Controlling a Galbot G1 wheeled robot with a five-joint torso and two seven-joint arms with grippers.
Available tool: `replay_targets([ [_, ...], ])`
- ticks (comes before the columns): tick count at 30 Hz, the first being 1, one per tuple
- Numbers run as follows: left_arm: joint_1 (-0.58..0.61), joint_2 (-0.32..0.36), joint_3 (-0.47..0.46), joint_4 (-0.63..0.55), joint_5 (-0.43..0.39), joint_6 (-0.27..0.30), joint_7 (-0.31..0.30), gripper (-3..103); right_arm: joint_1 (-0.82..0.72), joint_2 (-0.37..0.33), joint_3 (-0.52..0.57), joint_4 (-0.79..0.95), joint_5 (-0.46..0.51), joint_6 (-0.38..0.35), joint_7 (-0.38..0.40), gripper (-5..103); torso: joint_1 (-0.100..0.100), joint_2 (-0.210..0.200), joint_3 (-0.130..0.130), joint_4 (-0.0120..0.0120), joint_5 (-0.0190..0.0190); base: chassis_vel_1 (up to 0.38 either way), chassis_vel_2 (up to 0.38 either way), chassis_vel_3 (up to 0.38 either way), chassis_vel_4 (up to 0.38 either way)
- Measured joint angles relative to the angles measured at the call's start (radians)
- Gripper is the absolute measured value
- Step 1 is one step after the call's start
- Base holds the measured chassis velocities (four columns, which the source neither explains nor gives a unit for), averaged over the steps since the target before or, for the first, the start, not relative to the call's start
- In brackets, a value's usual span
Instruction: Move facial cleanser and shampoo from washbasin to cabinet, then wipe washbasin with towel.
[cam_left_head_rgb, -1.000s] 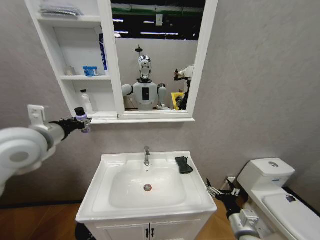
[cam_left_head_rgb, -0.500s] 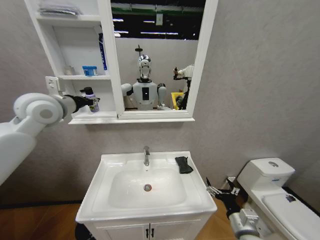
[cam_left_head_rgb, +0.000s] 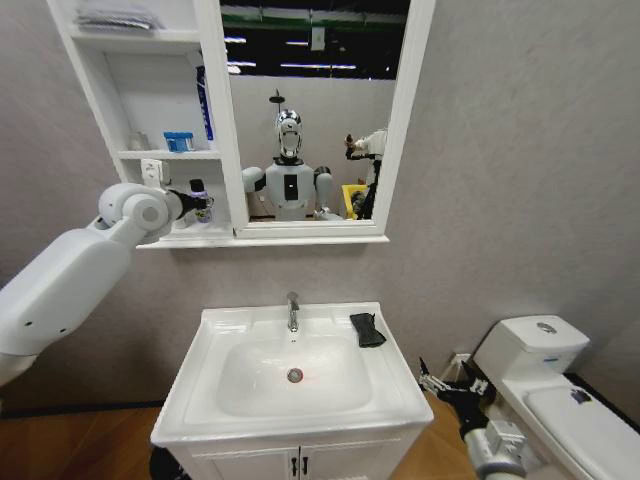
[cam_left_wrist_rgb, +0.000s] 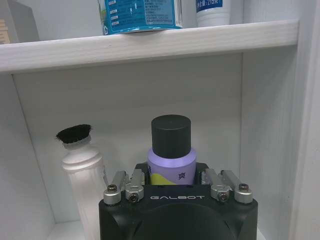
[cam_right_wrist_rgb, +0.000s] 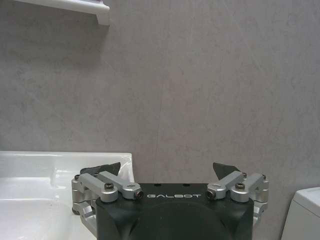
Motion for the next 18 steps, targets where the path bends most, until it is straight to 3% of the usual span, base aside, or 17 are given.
replay_targets([
  [18, -0.007, -0.057, 0.027, 0.074, 0.005, -0.001, 0.005, 42, -0.009, 0.004, -0.003, 0.004, -0.001, 0.004, 0.004, 100, 0.0, 0.0, 0.0, -0.0002, -0.0001, 0.0, 0.0, 0.0, 0.0],
])
